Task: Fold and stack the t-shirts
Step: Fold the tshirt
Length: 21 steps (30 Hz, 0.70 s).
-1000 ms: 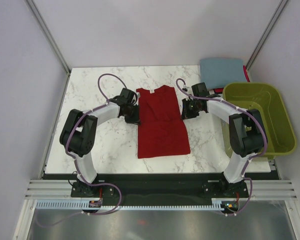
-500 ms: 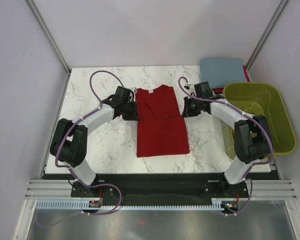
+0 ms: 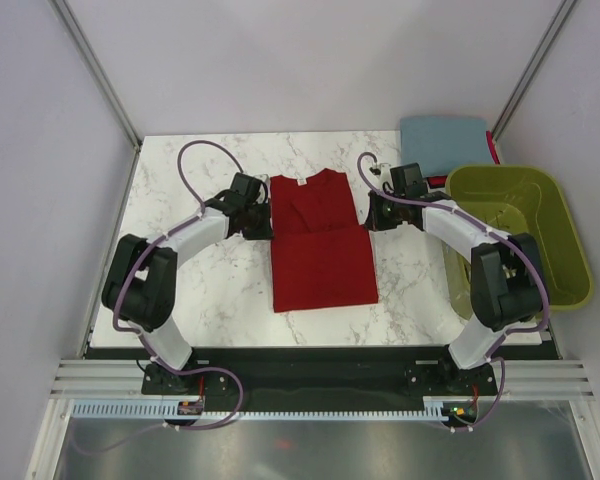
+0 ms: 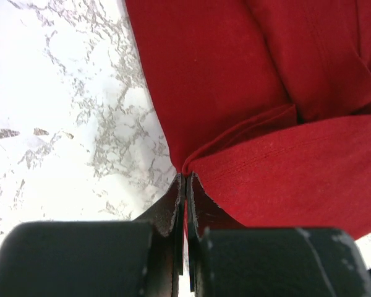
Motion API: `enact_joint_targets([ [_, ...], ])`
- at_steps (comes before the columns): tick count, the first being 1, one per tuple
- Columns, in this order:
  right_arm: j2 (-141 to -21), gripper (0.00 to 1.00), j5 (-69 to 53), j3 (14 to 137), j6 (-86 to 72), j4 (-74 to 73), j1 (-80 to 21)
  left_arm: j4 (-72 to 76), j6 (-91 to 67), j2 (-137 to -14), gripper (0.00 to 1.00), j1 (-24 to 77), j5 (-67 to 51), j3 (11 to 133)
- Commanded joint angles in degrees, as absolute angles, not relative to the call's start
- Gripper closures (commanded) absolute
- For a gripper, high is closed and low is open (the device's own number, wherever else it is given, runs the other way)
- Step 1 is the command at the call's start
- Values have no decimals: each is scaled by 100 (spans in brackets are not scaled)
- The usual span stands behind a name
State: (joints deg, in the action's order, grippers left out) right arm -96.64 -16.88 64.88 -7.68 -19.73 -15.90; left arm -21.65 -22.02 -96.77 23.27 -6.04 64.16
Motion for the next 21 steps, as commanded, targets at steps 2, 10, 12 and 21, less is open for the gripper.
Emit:
enact_joint_targets([
  [2,-9851,100,-1705,6486,-721,-1328,-1573,-1872,-2285,-10010,98,2233,-457,6600],
  [10,-10423,100,-1556,6565,-703,-976,-1573,-1881,-2180,-10854,98,2127,-624,6970],
  [12,-10599,98,-1494,6662,-721,-1064,-1573,-1872,-2119,-10916,98,2136,-694,7092],
  [21,-10644,69,-1178,7030,-975,-1607,-1565,-2626,-2118,-10556,70,2092,-28,7461],
])
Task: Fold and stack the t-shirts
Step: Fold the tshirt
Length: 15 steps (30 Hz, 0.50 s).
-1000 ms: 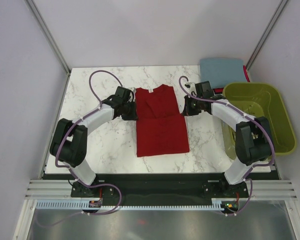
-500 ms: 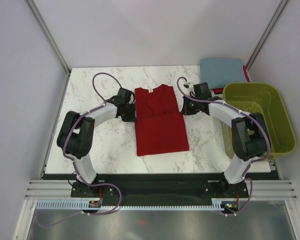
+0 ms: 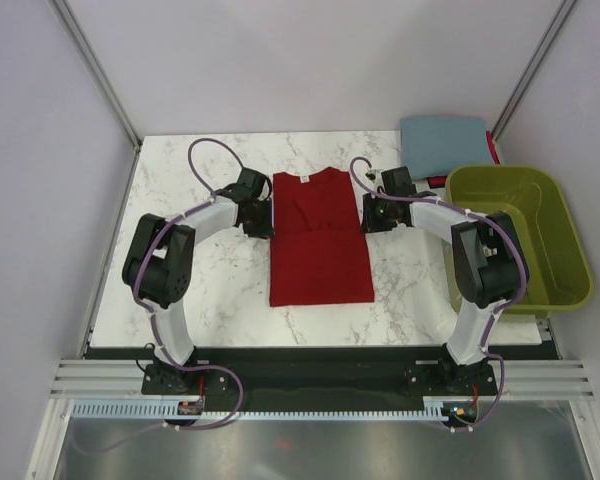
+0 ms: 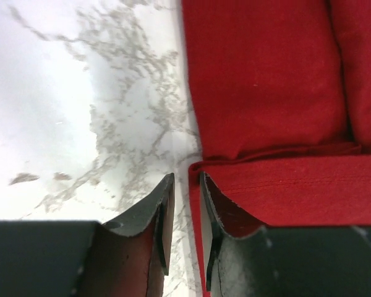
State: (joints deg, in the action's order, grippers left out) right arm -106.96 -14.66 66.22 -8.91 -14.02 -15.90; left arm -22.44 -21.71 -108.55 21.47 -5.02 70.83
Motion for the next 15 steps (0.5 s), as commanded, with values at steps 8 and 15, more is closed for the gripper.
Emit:
enact_joint_targets([
  [8,-9608,62,-1256,6830,-1599,-2426,-1608,-3384,-2294,-9643,70,2407,10,7392],
  [15,-8773,72,-1485,5644,-2451,-2400,-1837,-2735,-2733,-9027,70,3119,-1590,6085],
])
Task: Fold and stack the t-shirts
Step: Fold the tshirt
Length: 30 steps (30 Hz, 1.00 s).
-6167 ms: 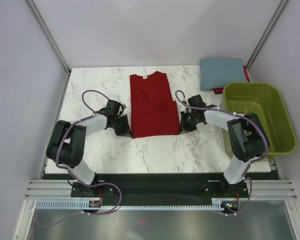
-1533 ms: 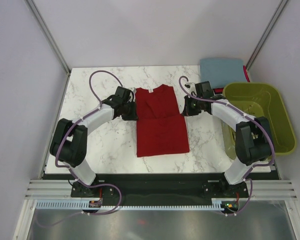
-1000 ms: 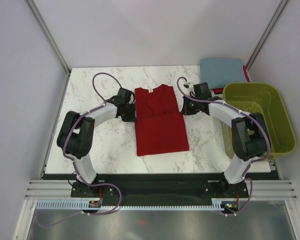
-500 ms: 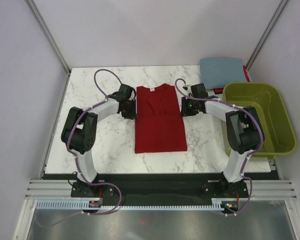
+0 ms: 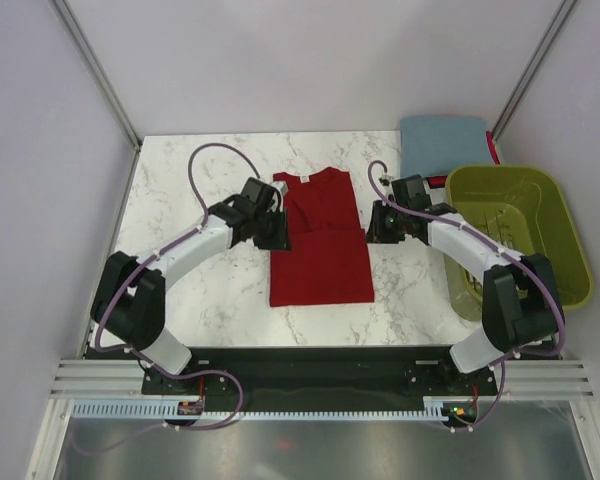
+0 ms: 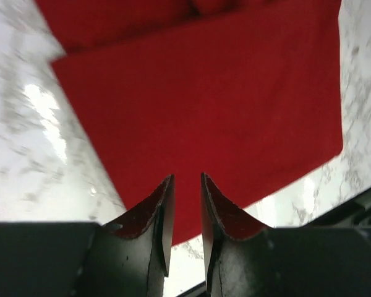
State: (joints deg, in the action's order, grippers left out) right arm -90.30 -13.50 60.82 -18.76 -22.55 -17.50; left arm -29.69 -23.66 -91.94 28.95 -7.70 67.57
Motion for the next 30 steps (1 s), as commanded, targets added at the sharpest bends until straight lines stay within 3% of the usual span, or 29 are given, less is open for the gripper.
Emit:
enact_joint_targets([
  [1,-8719,72,-1485,5529,-2548,-2399,-1863,-2655,-2759,-8983,70,3190,-1591,5925],
  [12,-7955,72,-994,3772,-3085,-2021,-2303,-1916,-3348,-8386,72,3744,-1283,4193],
  [22,-7208,62,-949,3903,-3611,-2601,-2312,-2742,-3111,-7297,51,3762,-1143,4518],
  [25,-6891,59,-730,3596,-4375,-2610,-2329,-2699,-3408,-6683,48,3718,-836,4158],
  [30,-6426,56,-581,3208,-5464,-2373,-2469,-1987,-4112,-6074,47,3173,-1643,3210],
])
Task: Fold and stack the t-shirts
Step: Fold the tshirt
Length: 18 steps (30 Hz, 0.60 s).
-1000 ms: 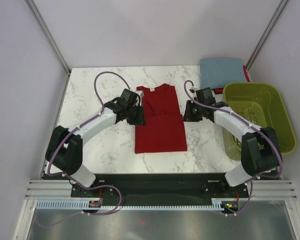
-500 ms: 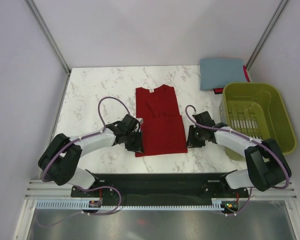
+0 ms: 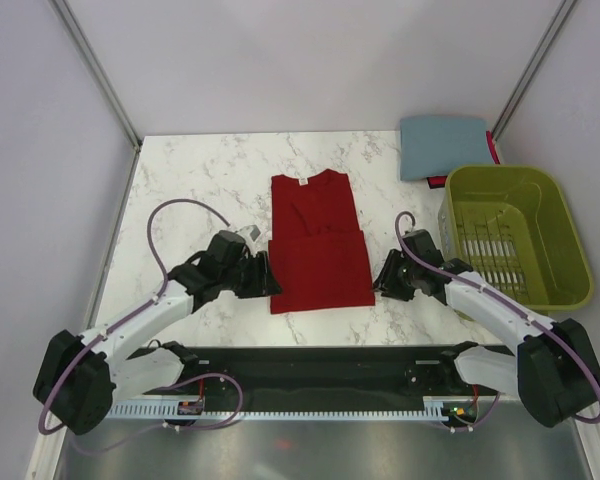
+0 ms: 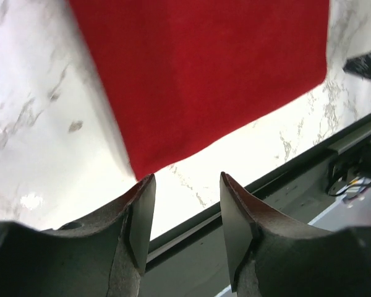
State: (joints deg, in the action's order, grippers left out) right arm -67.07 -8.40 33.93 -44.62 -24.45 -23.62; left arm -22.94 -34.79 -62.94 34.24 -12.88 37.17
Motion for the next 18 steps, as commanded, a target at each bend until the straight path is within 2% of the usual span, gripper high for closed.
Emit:
enact_joint_targets([
  [1,-6364,55,-537,3173,-5589,-2382,-2513,-1969,-4366,-6030,46,3147,-1617,3130],
  [3,-6223,54,-475,3050,-5852,-2356,-2531,-1960,-4674,-6012,46,3129,-1600,2919],
  [10,-6161,54,-264,2707,-6767,-2004,-2751,-1240,-5483,-5222,33,3129,-1496,2031],
  [14,-6214,53,-97,2479,-7022,-1925,-2786,-1064,-5599,-5246,34,3129,-1389,1837],
  [18,-6188,54,-97,2294,-7154,-1706,-2786,-670,-5607,-5808,38,3129,-1537,1767],
])
